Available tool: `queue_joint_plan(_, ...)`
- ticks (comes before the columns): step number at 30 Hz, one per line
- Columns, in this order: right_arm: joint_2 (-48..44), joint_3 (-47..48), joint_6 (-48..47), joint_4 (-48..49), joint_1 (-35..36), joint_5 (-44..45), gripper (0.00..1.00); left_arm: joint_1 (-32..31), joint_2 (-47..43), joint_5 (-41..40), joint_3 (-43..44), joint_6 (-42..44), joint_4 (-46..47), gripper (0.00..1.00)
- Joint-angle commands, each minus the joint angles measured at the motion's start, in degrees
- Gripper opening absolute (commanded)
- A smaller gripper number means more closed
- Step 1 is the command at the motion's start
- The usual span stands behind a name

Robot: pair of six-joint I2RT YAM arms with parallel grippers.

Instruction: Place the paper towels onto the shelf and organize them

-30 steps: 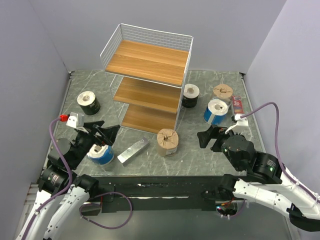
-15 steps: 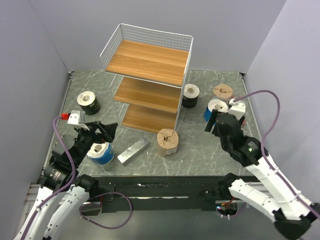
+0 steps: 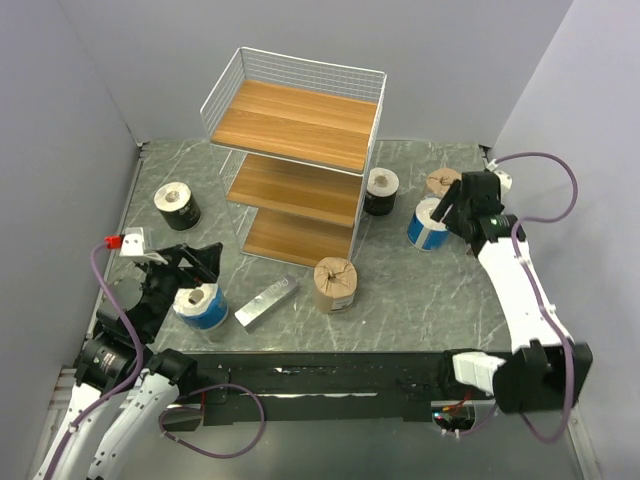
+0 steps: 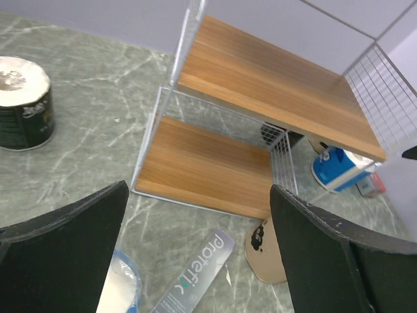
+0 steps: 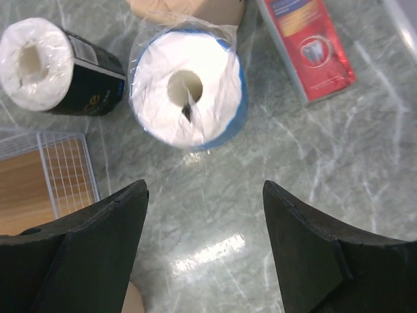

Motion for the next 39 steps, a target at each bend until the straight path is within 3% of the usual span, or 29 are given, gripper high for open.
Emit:
queue_joint_plan(1, 6.28, 4.45, 2.50, 2.41, -2.65, -4.59, 0.79, -0.14, -1.47, -4.15, 1.54, -1.01, -0.49, 0.97)
queue_joint_plan(9, 16.30, 7.70, 1.81, 3.90, -8.72, -7.49, 0.76, -0.05, -1.39, -5.03, 1.63, -1.01, -0.75, 0.97)
queue_joint_plan(37, 28.00, 4.89, -0.21, 10.50, -8.98, -9.78, 0.70, -0.05, 0.28, -4.77, 1.63, -1.09, -0.93, 0.97)
queue_joint_plan(39, 27.39, 4.10, -0.48, 11.02, -8.98, -9.69, 0.64, -0.14, 0.20, -4.77, 1.63, -1.18, -0.93, 0.96)
